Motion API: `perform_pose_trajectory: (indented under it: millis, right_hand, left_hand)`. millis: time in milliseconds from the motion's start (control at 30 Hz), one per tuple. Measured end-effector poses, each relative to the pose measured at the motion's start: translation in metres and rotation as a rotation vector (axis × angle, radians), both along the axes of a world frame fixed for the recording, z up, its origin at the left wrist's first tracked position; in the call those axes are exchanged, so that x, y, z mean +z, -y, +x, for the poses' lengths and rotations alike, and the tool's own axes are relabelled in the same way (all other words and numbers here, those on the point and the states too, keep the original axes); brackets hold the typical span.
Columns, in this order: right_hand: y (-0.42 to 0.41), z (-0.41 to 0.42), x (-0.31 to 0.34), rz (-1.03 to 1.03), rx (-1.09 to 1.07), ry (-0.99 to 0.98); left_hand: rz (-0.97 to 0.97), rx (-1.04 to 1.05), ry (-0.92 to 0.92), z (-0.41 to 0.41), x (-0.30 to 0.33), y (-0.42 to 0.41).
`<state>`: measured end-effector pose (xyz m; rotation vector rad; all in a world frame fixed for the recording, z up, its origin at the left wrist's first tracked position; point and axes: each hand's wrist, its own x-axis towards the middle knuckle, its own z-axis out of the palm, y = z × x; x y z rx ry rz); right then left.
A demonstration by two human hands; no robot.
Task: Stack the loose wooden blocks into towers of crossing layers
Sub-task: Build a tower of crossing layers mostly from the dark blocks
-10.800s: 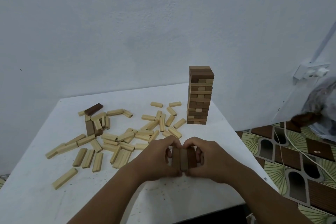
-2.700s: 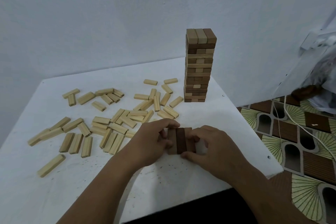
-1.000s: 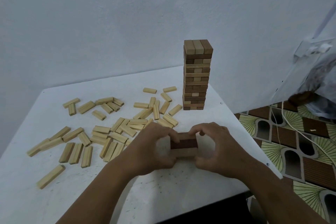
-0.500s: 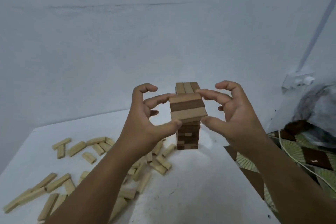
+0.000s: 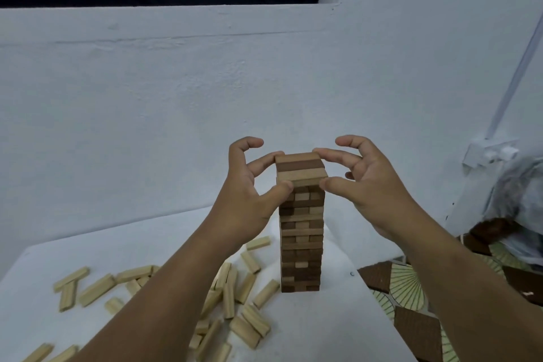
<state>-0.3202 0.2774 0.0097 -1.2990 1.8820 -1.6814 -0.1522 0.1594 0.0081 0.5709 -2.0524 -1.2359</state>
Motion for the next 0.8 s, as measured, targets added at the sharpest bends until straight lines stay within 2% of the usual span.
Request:
perform_pose_trajectory:
  millis: [500,700,800]
  right_hand:
    - [0.01,-0.009,-0.018,0.036,0.018,0.058]
    - [0.005,-0.001,-0.014,0.006,0.032,0.196]
    - [0.005,0.009,-0.018,0.097,-0.044,0.168]
  left_hand:
    - [0.056,-0.002,0.065,-0.009,-0.017,0.009]
    - [0.219,-0.028,0.001,-0.007,-0.016,0.004]
    - [0.278,0.038,0.023,-0.008,-0.02,-0.006]
